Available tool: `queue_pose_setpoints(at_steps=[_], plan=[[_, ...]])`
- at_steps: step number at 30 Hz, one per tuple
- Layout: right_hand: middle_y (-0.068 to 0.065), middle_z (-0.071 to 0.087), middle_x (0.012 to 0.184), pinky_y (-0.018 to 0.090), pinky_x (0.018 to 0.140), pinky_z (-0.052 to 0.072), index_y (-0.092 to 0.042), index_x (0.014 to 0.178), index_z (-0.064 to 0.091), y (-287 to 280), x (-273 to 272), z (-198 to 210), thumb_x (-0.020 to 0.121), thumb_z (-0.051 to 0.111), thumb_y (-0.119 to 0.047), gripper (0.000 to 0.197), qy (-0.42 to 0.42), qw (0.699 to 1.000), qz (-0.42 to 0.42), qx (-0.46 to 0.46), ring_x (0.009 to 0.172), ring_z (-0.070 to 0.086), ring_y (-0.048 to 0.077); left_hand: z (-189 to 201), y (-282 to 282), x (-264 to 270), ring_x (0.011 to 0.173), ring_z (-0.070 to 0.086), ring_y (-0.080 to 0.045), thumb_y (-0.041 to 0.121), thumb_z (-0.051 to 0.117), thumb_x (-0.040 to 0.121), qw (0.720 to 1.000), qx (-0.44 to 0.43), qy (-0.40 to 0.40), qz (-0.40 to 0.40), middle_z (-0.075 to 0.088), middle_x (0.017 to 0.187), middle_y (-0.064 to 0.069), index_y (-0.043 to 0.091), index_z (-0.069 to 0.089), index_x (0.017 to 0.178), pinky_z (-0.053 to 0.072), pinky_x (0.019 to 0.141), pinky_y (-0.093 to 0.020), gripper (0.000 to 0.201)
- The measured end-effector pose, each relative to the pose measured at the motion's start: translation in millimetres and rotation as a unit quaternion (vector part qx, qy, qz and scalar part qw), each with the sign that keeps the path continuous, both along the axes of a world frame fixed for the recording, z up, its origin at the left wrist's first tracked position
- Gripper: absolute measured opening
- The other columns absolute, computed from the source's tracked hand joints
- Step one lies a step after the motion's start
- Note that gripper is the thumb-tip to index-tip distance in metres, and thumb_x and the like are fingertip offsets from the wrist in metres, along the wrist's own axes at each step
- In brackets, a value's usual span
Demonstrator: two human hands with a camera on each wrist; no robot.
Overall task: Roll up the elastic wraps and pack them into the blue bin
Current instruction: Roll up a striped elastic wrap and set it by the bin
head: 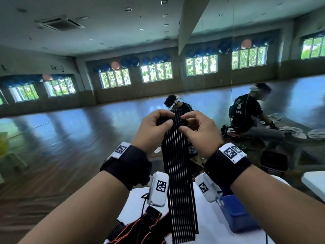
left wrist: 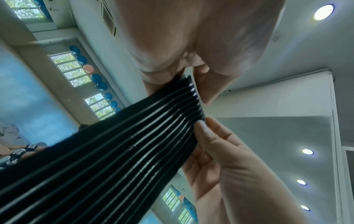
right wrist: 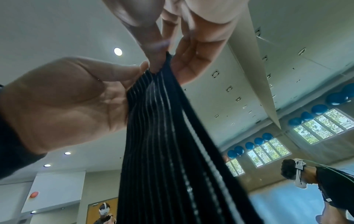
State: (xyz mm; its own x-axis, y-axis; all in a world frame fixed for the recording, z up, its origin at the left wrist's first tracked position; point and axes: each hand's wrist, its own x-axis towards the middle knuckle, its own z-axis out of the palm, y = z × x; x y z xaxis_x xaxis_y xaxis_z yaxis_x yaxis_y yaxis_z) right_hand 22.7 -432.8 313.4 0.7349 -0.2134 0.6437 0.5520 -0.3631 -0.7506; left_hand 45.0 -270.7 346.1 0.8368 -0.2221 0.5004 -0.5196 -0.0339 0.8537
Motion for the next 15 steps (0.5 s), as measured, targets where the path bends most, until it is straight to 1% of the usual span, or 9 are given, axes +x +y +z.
queue_pose_setpoints(at_steps=[2, 3, 5, 8, 9, 11, 12, 14, 15], plan=[[-0.007, 0.070, 0.085, 0.028, 0.073, 0.058, -0.030, 0.098, 0.065, -12, -1, -4, 0.083, 0.076, -0.013, 0.025, -0.012, 1.000, 0.002, 0.022, 0.079, 0.068, 0.004, -6, -14, -8, 0.089, 0.065, -0.020, 0.004, 0.064, 0.084, 1.000, -0.006, 0.011, 0.002, 0.069, 0.096, -0.006, 0.018, 0.070, 0.099, 0.056, 0.089, -0.048, 0.021], [-0.007, 0.069, 0.084, 0.027, 0.072, 0.056, -0.030, 0.096, 0.064, -17, -1, -7, 0.082, 0.076, -0.013, 0.025, -0.016, 0.999, -0.001, 0.032, 0.078, 0.067, 0.005, -9, -21, -12, 0.091, 0.065, -0.021, 0.003, 0.064, 0.084, 1.000, -0.013, 0.017, 0.007, 0.069, 0.098, -0.007, 0.016, 0.070, 0.101, 0.056, 0.091, -0.050, 0.022], [-0.009, 0.066, 0.080, 0.022, 0.068, 0.052, -0.029, 0.089, 0.060, -25, -1, -13, 0.081, 0.077, -0.014, 0.024, -0.021, 0.998, -0.007, 0.054, 0.071, 0.063, 0.002, -16, -33, -16, 0.093, 0.067, -0.023, 0.003, 0.064, 0.085, 0.998, -0.040, 0.037, 0.020, 0.071, 0.100, -0.008, 0.016, 0.070, 0.102, 0.056, 0.092, -0.051, 0.023], [-0.010, 0.061, 0.076, 0.014, 0.062, 0.045, -0.023, 0.088, 0.058, -34, -6, -24, 0.083, 0.076, -0.014, 0.020, -0.016, 0.998, -0.008, 0.062, 0.063, 0.056, -0.003, -27, -51, -19, 0.093, 0.069, -0.026, -0.008, 0.056, 0.091, 0.994, -0.073, 0.073, 0.043, 0.072, 0.101, -0.011, 0.016, 0.068, 0.103, 0.058, 0.090, -0.050, 0.029], [-0.009, 0.061, 0.077, 0.014, 0.063, 0.045, -0.020, 0.088, 0.059, -37, -9, -29, 0.083, 0.075, -0.013, 0.018, -0.010, 0.998, -0.003, 0.059, 0.064, 0.056, -0.003, -30, -57, -20, 0.093, 0.069, -0.027, -0.009, 0.055, 0.092, 0.992, -0.082, 0.082, 0.048, 0.071, 0.102, -0.012, 0.015, 0.067, 0.105, 0.058, 0.088, -0.048, 0.030], [-0.007, 0.062, 0.079, 0.019, 0.068, 0.049, -0.020, 0.090, 0.059, -41, -14, -42, 0.084, 0.073, -0.011, 0.017, 0.012, 0.998, 0.017, 0.056, 0.069, 0.057, 0.000, -38, -66, -20, 0.098, 0.070, -0.031, -0.008, 0.057, 0.089, 0.989, -0.094, 0.096, 0.061, 0.071, 0.107, -0.015, 0.016, 0.066, 0.108, 0.059, 0.088, -0.046, 0.031], [-0.007, 0.062, 0.081, 0.021, 0.071, 0.050, -0.021, 0.090, 0.059, -42, -18, -50, 0.084, 0.073, -0.010, 0.018, 0.026, 0.998, 0.028, 0.054, 0.072, 0.058, 0.002, -41, -69, -20, 0.101, 0.070, -0.032, -0.005, 0.059, 0.085, 0.988, -0.094, 0.098, 0.069, 0.071, 0.110, -0.015, 0.018, 0.067, 0.107, 0.059, 0.089, -0.048, 0.033], [-0.009, 0.062, 0.083, 0.022, 0.074, 0.050, -0.022, 0.089, 0.058, -43, -25, -72, 0.082, 0.072, -0.007, 0.021, 0.048, 0.998, 0.035, 0.038, 0.076, 0.058, 0.003, -49, -75, -15, 0.102, 0.070, -0.031, 0.001, 0.062, 0.078, 0.987, -0.087, 0.103, 0.090, 0.070, 0.112, -0.014, 0.023, 0.068, 0.106, 0.059, 0.089, -0.050, 0.037], [-0.010, 0.062, 0.084, 0.022, 0.075, 0.049, -0.023, 0.089, 0.058, -43, -28, -85, 0.081, 0.072, -0.007, 0.023, 0.064, 0.997, 0.033, 0.023, 0.077, 0.058, 0.003, -54, -77, -12, 0.101, 0.071, -0.031, 0.000, 0.062, 0.078, 0.986, -0.084, 0.109, 0.096, 0.070, 0.113, -0.013, 0.023, 0.068, 0.107, 0.059, 0.087, -0.051, 0.038]])
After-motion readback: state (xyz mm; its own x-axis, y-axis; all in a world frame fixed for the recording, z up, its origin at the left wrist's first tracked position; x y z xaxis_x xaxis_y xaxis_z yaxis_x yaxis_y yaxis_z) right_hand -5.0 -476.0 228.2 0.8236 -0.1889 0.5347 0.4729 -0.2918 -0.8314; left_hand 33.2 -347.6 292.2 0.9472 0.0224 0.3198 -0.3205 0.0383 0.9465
